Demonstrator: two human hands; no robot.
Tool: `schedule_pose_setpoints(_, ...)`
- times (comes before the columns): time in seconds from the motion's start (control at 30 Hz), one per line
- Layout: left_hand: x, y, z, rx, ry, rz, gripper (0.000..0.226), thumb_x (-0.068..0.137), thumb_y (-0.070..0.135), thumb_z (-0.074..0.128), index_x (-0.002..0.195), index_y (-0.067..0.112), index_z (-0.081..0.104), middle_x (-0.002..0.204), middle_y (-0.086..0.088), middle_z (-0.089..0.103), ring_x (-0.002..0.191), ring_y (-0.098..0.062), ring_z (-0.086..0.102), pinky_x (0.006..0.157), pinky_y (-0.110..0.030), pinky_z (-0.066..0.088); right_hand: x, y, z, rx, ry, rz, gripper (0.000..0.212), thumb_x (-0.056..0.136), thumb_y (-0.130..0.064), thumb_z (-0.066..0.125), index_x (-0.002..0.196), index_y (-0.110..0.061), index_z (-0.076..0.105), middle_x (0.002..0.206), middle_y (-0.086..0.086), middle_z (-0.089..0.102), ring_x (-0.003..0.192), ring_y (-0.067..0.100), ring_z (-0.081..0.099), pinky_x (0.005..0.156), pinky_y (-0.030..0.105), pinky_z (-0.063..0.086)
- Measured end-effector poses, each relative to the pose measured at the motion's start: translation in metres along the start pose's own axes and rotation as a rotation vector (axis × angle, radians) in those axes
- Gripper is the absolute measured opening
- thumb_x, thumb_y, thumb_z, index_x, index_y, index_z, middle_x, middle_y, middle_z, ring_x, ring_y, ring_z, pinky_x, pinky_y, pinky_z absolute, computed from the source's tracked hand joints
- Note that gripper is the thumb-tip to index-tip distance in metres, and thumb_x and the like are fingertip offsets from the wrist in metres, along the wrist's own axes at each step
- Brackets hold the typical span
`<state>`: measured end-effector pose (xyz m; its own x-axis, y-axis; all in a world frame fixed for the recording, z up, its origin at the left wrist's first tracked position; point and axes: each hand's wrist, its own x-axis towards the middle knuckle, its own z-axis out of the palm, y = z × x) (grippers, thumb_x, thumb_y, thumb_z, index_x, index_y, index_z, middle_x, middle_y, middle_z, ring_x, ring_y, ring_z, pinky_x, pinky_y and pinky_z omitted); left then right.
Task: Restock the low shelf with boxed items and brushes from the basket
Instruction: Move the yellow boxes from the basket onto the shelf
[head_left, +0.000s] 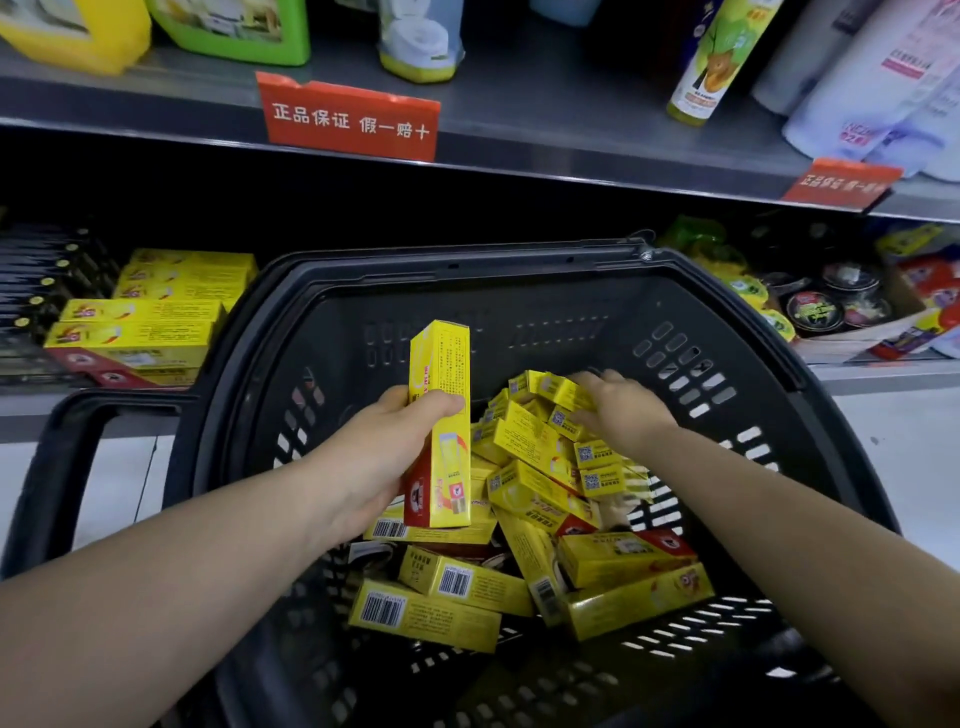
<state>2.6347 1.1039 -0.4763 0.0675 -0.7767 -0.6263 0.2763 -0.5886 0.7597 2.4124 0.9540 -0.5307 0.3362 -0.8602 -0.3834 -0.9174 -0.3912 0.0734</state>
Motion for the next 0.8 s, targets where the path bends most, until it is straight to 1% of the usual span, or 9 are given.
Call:
schedule_pose_setpoints(0.07,0.001,-0.002,-0.001,0.031,0.007,0.028,0.031,0.089,0.034,0.057,0.118,0.024,0.052,0.104,-0.006,0.07,0.096,-0.022,0.066,0.087,-0.038,0.051,-0.007,-0.015,-0.022,-0.09,0.123,-0.069,0.053,0.093,-0.046,0.048,0.139,-0.022,0.036,0.128,0.01,0.053,0.112,0.032,0.055,0.091,0.041,0.044)
schedule_pose_setpoints(0.17,0.003,-0.005,-0.004,0.095,0.012,0.064,0.03,0.088,0.038,0.058,0.115,0.03,0.051,0.099,-0.002,0.072,0.093,-0.02,0.068,0.089,-0.041,0.051,-0.027,-0.047,-0.06,0.129,0.267,-0.188,0.045,0.089,-0.051,0.052,0.12,-0.018,0.05,0.104,0.007,0.064,0.094,0.029,0.062,0.076,0.037,0.049)
schedule_pose_setpoints(0.3,0.0,-0.005,-0.003,0.097,-0.036,0.098,0.038,0.083,0.045,0.063,0.116,0.031,0.05,0.096,0.001,0.074,0.089,-0.019,0.071,0.089,-0.045,0.053,-0.051,-0.088,-0.087,0.684,0.035,-0.238,0.044,0.086,-0.049,0.057,0.104,-0.009,0.063,0.094,0.008,0.07,0.084,0.023,0.067,0.078,0.043,0.055)
schedule_pose_setpoints(0.37,-0.004,-0.004,-0.002,0.111,-0.058,0.111,0.063,0.066,0.057,0.069,0.118,0.03,0.047,0.1,0.0,0.074,0.092,-0.019,0.071,0.089,-0.046,0.052,-0.058,-0.097,-0.086,0.775,0.005,-0.218,0.046,0.087,-0.048,0.057,0.105,-0.005,0.06,0.098,0.011,0.069,0.087,0.024,0.067,0.08,0.045,0.056)
schedule_pose_setpoints(0.43,-0.006,-0.005,-0.002,0.165,-0.051,0.106,0.078,0.051,0.057,0.075,0.117,0.029,0.045,0.102,0.0,0.072,0.091,-0.018,0.07,0.082,-0.041,0.055,-0.061,-0.098,-0.081,0.856,-0.034,-0.234,0.036,0.09,-0.045,0.054,0.097,-0.01,0.055,0.09,0.005,0.067,0.077,0.017,0.069,0.072,0.036,0.059)
schedule_pose_setpoints(0.57,-0.003,-0.007,-0.005,0.184,0.038,0.096,0.057,0.064,0.03,0.082,0.109,0.029,0.048,0.096,0.005,0.07,0.084,-0.011,0.069,0.065,-0.027,0.051,-0.048,-0.075,-0.078,1.071,-0.291,-0.233,0.027,0.099,-0.038,0.039,0.099,-0.018,0.057,0.092,0.0,0.067,0.067,0.011,0.07,0.06,0.019,0.055)
schedule_pose_setpoints(0.63,0.0,-0.009,-0.006,0.147,0.033,0.082,0.049,0.066,0.027,0.082,0.105,0.029,0.052,0.093,0.003,0.072,0.08,-0.012,0.071,0.065,-0.028,0.053,-0.029,-0.05,-0.066,0.882,-0.186,-0.136,0.024,0.1,-0.03,0.041,0.105,-0.015,0.059,0.109,0.007,0.066,0.08,0.016,0.068,0.065,0.021,0.054)
schedule_pose_setpoints(0.7,0.002,-0.009,-0.007,0.139,0.035,0.077,0.044,0.066,0.028,0.081,0.101,0.03,0.055,0.093,0.003,0.073,0.08,-0.012,0.071,0.066,-0.028,0.053,-0.011,-0.021,-0.045,0.461,-0.061,-0.012,0.03,0.096,-0.027,0.049,0.122,-0.01,0.053,0.126,0.013,0.058,0.101,0.024,0.062,0.08,0.03,0.052)
schedule_pose_setpoints(0.8,0.004,-0.01,-0.009,0.146,0.035,0.072,0.036,0.068,0.028,0.08,0.096,0.031,0.058,0.091,0.005,0.073,0.078,-0.009,0.07,0.061,-0.024,0.05,-0.004,0.003,-0.01,0.25,-0.22,0.095,0.07,0.089,-0.037,0.059,0.145,-0.01,0.026,0.143,0.015,0.041,0.122,0.028,0.05,0.097,0.035,0.044)
